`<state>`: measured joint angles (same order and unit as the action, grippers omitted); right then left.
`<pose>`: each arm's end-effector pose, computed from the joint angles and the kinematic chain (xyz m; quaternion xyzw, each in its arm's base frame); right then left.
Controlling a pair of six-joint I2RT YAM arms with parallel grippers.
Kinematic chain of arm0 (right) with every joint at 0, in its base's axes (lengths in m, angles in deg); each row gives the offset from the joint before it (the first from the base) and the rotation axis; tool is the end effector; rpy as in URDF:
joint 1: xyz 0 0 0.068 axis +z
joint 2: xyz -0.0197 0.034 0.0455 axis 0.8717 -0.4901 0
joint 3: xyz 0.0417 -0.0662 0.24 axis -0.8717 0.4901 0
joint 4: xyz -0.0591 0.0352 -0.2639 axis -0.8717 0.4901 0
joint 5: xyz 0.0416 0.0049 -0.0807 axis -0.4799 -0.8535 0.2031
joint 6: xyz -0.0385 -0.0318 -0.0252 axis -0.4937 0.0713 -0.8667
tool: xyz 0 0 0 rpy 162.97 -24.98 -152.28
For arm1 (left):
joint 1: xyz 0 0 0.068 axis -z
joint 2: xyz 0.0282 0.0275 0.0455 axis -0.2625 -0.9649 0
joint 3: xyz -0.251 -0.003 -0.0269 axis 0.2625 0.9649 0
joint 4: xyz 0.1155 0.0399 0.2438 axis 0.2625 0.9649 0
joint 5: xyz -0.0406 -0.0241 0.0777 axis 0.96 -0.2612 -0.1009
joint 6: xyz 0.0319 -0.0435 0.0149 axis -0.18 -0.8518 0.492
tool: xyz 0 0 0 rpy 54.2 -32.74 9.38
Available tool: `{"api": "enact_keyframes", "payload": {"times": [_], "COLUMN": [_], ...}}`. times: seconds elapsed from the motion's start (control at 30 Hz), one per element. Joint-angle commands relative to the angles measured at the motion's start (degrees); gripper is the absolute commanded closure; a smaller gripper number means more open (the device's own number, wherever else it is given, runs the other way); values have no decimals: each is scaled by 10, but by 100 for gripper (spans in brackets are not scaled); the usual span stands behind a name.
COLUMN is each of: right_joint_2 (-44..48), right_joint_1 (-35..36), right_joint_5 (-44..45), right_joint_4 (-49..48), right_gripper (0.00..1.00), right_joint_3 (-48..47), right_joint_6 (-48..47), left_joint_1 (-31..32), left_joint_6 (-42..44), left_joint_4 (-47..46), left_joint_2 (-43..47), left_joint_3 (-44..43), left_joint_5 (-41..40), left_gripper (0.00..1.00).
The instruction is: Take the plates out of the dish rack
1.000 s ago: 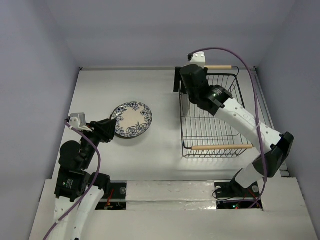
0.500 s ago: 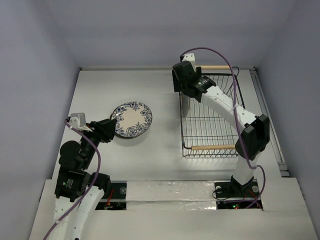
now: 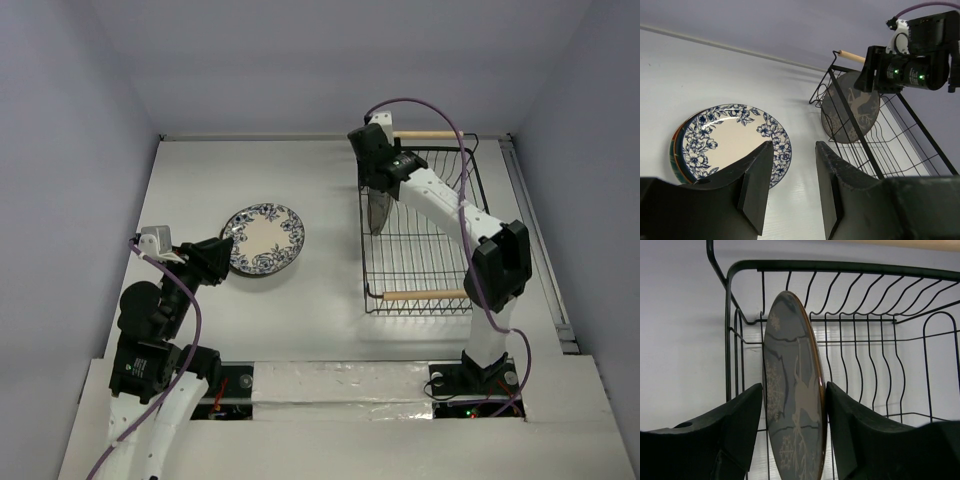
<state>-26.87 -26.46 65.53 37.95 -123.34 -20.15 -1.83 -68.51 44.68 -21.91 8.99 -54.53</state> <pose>0.3718 0.2240 0.3044 -0.0280 0.8773 -0.1192 0.4641 0.1051 -0.0290 0.3529 -0.0186 0.6520 -0.2707 0.7080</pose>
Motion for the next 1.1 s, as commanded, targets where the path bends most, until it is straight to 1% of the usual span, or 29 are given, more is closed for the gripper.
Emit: {"api": "enact_keyframes", "payload": {"times": [0.0, 0.17, 0.27, 0.37, 0.4, 0.47, 0.5, 0.6, 0.83, 0.97, 1.07], "right_joint_2": [-24, -29, -21, -15, -11, 1, 6, 28, 78, 112, 146], "right_joint_1": [2, -4, -4, -4, -4, -4, -4, -4, -4, -4, -4], "right_joint_5": [3, 4, 5, 12, 19, 26, 33, 48, 72, 77, 80], "right_joint_4": [9, 5, -1, -1, 0, 2, 2, 3, 24, 29, 36], "right_gripper": [41, 44, 55, 70, 79, 86, 92, 100, 100, 100, 100], "right_joint_3": [-20, -17, -8, -6, -6, -12, -13, -27, -76, -84, -85], "right_joint_6": [-5, -11, -12, -16, -21, -26, -34, -51, -80, -88, -78], "left_joint_1": [-2, -2, -2, -2, -2, -2, -2, -2, -2, -2, -2], "left_joint_6": [-3, -2, -3, -2, -2, -3, -3, -3, -3, -3, -2], "left_joint_4": [-27, -26, -26, -26, -26, -26, -26, -26, -26, -27, -27], "left_joint_2": [3, 3, 3, 4, 5, 4, 5, 5, 7, 7, 8], "left_joint_3": [2, 2, 2, 2, 2, 2, 2, 2, 2, 2, 2], "left_joint_5": [2, 1, 1, 2, 1, 2, 2, 2, 1, 2, 2], "left_gripper": [64, 64, 64, 64, 64, 64, 64, 64, 64, 64, 64]}}
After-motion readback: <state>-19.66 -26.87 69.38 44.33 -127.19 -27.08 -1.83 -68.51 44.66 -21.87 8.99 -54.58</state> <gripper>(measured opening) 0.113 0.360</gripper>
